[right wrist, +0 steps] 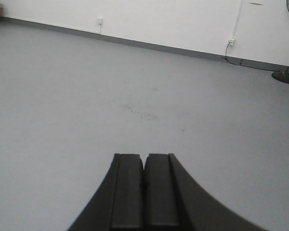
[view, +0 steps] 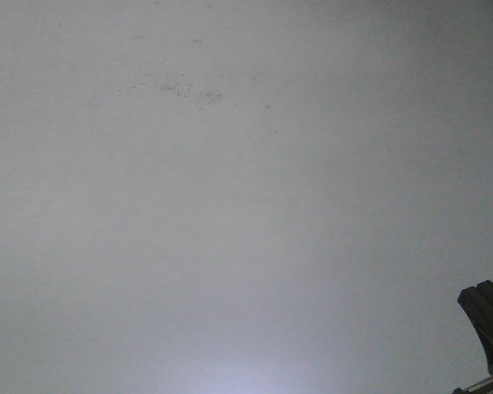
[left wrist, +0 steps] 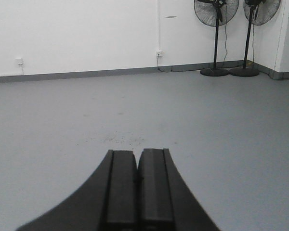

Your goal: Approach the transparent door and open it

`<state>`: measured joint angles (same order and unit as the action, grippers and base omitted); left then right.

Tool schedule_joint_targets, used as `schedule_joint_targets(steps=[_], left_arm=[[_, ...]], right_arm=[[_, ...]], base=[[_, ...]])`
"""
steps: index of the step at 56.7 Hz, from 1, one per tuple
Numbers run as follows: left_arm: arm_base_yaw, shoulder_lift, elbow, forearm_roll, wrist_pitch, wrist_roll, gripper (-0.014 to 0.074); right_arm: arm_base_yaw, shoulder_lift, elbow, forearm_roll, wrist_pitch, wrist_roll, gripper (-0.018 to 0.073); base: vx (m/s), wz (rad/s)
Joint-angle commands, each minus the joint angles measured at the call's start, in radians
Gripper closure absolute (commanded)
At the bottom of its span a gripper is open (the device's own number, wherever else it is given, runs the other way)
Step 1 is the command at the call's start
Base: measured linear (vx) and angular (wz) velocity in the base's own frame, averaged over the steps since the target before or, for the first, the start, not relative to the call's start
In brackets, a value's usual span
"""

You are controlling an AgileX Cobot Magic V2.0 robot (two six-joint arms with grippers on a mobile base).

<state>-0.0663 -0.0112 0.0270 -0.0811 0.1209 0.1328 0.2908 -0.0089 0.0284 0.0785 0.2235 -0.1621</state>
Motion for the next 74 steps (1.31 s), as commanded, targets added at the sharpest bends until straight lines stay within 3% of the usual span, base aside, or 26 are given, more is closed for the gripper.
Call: schedule_joint_targets(steps=[1,74], left_arm=[[0.001,-0.014,-0.028,-0.003,-0.079,-0.002,0.0594],[0.001,-0.014,-0.028,-0.003,-0.079,-0.002,0.0594]], right_arm=[[-0.006,-0.015,0.004,0.002,-0.08,-0.008,0.0565],[-0.006,-0.015,0.004,0.002,-0.08,-0.008,0.0565]], base=[[0.0,0.0],[0.06,0.07]])
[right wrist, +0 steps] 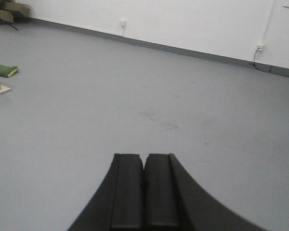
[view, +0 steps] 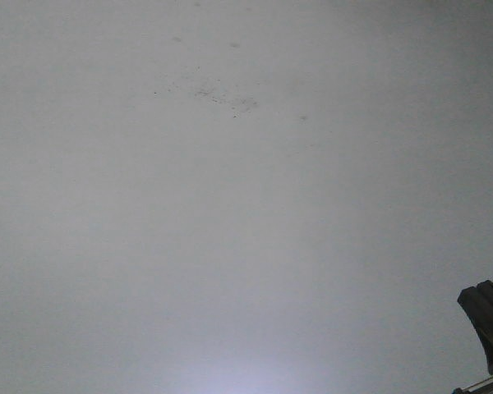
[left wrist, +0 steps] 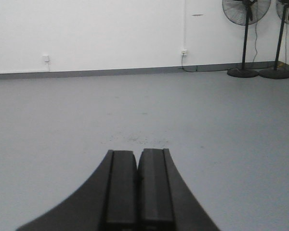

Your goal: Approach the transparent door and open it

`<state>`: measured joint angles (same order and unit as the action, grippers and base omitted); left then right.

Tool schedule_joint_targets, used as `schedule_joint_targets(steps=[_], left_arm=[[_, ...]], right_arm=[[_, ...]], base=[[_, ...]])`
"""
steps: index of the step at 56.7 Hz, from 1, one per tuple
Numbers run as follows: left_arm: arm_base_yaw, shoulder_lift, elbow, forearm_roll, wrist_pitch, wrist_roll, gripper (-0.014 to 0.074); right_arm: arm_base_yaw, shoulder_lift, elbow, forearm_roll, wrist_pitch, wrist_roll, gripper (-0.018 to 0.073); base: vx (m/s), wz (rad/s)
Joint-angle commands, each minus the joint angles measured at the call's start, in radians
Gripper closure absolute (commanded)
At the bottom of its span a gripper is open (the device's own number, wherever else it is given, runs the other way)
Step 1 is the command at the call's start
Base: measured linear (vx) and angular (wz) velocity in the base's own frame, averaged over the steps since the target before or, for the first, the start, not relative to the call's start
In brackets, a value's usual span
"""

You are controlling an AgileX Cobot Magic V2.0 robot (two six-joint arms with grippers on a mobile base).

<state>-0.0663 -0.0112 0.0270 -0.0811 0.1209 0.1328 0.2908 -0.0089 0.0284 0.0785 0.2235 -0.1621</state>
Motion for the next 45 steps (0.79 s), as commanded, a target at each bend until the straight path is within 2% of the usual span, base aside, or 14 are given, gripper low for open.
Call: schedule_joint_targets(steps=[1,45], left_arm=[[0.001,-0.014,-0.028,-0.003,-0.079,-0.002,0.0594],[0.001,-0.014,-0.028,-0.003,-0.079,-0.002,0.0594]], right_arm=[[-0.006,-0.015,0.004,0.002,-0.08,-0.008,0.0565],[-0.006,-0.015,0.004,0.002,-0.08,-0.008,0.0565]], base=[[0.25,0.26],[0.32,0.42]])
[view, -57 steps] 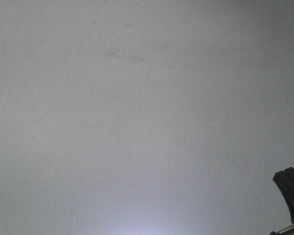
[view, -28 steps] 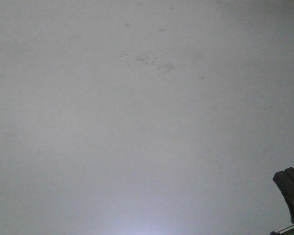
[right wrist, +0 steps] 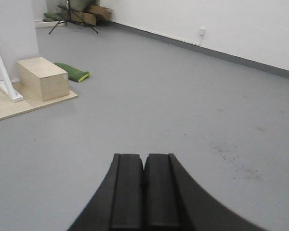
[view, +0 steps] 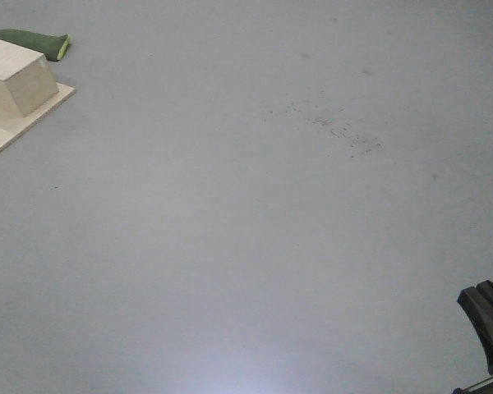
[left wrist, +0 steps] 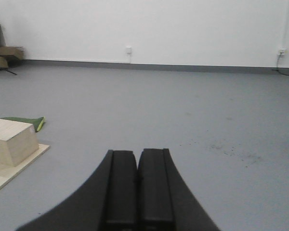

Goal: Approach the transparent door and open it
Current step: 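Drive the base toward the white-framed sliding glass door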

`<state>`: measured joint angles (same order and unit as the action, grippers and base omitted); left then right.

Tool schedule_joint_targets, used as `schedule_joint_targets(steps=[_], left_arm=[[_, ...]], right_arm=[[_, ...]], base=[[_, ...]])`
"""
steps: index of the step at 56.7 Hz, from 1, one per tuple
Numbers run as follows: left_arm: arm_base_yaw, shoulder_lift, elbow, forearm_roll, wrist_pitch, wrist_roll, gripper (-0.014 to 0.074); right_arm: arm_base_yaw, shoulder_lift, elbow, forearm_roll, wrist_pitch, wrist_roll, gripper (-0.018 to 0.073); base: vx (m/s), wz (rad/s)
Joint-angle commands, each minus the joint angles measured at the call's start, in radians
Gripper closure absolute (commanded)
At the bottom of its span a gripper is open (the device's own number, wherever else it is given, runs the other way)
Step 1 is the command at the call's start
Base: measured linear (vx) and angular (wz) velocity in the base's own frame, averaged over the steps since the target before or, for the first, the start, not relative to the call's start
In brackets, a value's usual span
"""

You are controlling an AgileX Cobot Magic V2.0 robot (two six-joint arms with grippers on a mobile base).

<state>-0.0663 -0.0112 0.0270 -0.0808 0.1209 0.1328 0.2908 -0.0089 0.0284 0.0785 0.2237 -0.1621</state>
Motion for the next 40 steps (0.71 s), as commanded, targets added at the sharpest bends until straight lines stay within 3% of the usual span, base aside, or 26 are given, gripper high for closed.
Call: schedule_joint_targets(steps=[1,40], left_arm=[[0.001,-0.014,-0.028,-0.004,-0.079,-0.002,0.0594],[0.001,-0.014,-0.028,-0.004,-0.079,-0.002,0.0594]], right_arm=[[-0.006,-0.015,0.004,0.002,-0.08,-0.008,0.0565],[-0.006,-0.015,0.004,0.002,-0.08,-0.008,0.0565]], base=[[0.39,0.42],[0.47,0.32]])
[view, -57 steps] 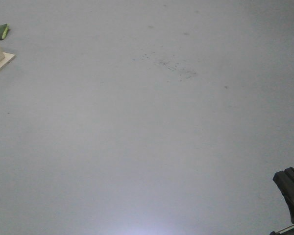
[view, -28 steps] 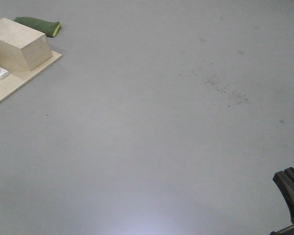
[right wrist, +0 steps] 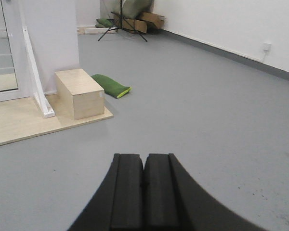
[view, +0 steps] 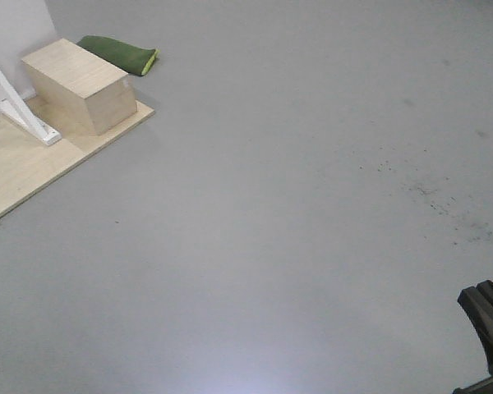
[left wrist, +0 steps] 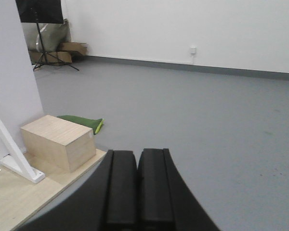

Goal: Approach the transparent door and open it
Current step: 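Drive the base toward the white-framed sliding glass door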

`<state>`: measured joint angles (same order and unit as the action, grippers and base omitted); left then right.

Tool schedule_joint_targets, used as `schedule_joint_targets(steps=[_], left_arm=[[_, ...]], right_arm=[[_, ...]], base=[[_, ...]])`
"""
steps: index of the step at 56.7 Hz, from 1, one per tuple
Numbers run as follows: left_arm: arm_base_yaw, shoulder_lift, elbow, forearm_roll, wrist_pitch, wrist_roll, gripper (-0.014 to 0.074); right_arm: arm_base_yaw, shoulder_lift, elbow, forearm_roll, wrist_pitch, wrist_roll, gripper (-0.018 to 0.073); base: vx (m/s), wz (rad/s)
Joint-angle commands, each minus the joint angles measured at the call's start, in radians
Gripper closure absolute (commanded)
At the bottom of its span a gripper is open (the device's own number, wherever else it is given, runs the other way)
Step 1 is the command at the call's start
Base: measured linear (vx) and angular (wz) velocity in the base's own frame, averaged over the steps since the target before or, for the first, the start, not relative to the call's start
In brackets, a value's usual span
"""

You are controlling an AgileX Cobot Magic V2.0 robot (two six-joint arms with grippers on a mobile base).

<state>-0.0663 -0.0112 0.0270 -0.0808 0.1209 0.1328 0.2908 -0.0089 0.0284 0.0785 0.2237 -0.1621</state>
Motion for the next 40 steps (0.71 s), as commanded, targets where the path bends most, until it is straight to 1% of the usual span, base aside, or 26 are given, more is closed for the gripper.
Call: schedule_joint_targets(steps=[1,17,40], left_arm=[[0.001,-0.014,-0.028,-0.004,-0.079,-0.002,0.0594],[0.001,-0.014,-0.028,-0.004,-0.079,-0.002,0.0594],[0.001,-0.014,-0.028,-0.004,-0.079,-0.002,0.0594]], right_arm=[[-0.006,-0.015,0.004,0.002,-0.08,-0.008,0.0565],[-0.006,-0.015,0.004,0.002,-0.08,-0.008,0.0565],[-0.005,-0.015,0.004,0.002,-0.081,-0.008,0.0565]], base=[[0.51,0.35],[0.53,0.45],[0.55,0.59]])
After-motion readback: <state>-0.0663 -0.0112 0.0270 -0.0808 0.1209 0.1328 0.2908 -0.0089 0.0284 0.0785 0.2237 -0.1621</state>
